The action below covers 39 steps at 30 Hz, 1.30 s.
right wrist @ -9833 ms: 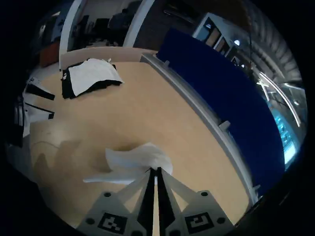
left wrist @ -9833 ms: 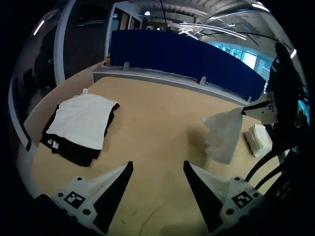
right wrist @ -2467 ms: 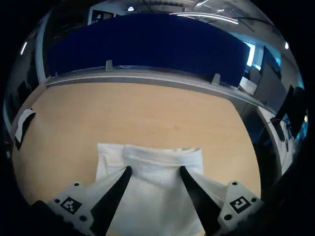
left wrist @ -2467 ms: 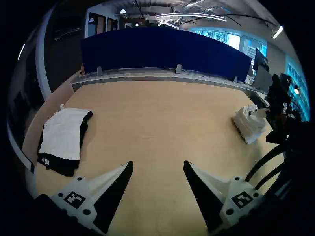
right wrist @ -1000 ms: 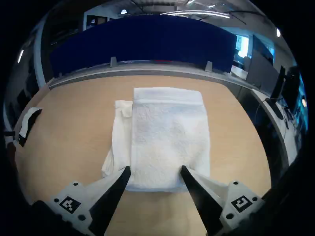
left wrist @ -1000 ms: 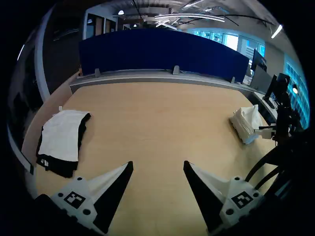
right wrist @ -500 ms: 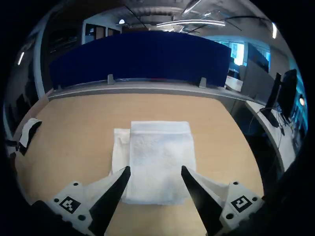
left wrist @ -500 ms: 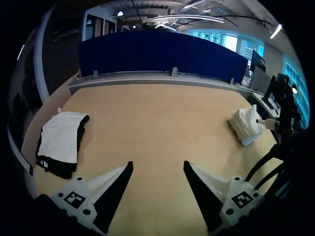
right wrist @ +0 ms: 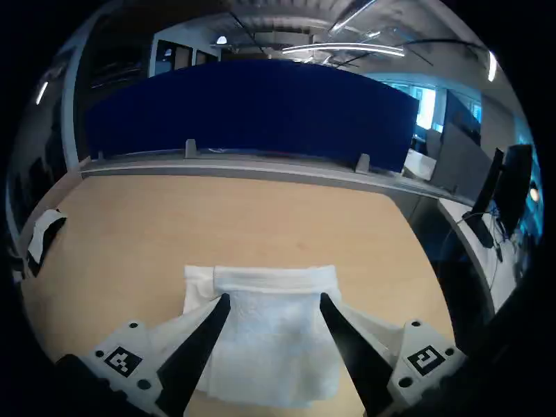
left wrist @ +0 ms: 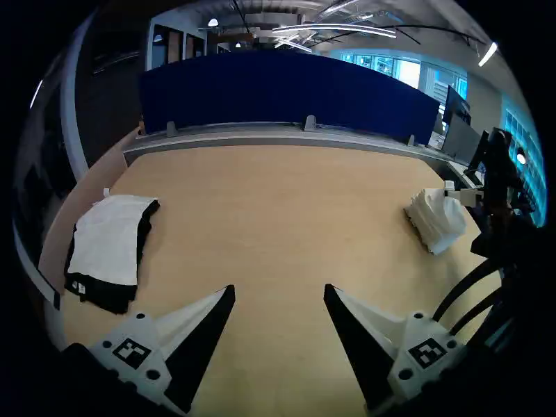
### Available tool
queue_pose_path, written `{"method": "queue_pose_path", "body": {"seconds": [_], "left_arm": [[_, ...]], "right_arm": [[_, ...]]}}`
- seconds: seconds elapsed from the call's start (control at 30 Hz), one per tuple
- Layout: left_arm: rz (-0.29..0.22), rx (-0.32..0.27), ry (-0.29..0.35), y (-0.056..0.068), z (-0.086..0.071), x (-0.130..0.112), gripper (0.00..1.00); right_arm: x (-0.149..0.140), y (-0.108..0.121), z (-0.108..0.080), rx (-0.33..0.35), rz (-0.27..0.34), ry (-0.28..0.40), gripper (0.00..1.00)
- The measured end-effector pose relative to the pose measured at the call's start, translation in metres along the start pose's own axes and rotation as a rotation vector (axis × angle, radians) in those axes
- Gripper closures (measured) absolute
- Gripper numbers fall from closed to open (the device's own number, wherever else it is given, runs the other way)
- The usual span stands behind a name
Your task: Fold towel
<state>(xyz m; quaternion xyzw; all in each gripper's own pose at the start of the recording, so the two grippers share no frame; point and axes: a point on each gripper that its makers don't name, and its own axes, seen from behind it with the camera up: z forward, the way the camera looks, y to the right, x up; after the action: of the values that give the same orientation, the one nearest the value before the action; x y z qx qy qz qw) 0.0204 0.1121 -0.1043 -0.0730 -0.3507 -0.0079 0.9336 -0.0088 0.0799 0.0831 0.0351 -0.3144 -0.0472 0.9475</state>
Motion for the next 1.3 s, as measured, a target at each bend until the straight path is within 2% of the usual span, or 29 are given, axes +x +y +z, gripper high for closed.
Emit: {"method": "queue_pose_path", "body": {"seconds": [0.17, 0.33, 0.6, 0.77, 0.97, 1.17, 1.3], "left_arm": [[-0.006, 0.006, -0.004, -0.003, 0.0, -0.002, 0.05], [-0.01, 0.014, -0.007, -0.007, 0.001, -0.003, 0.05], [-0.007, 0.015, -0.007, -0.008, 0.001, -0.002, 0.05], [-0.005, 0.009, -0.001, -0.008, 0.0, 0.0, 0.05], [-0.011, 0.002, 0.013, -0.009, 0.001, 0.005, 0.05], [-0.01, -0.005, 0.018, -0.011, 0.001, 0.006, 0.05], [-0.01, -0.012, 0.024, -0.012, 0.001, 0.007, 0.05]], "right_arm": [[-0.004, -0.004, 0.019, 0.0, -0.014, -0.024, 0.0], [-0.015, -0.005, 0.031, -0.009, -0.034, -0.048, 0.0], [-0.017, -0.008, 0.036, -0.013, -0.048, -0.054, 0.0], [0.0, -0.009, 0.018, -0.004, -0.035, -0.017, 0.0], [0.015, -0.004, -0.018, -0.01, -0.004, 0.037, 0.0], [0.02, -0.005, -0.053, -0.025, 0.005, 0.07, 0.0], [0.013, -0.015, -0.075, -0.019, 0.015, 0.096, 0.0]]}}
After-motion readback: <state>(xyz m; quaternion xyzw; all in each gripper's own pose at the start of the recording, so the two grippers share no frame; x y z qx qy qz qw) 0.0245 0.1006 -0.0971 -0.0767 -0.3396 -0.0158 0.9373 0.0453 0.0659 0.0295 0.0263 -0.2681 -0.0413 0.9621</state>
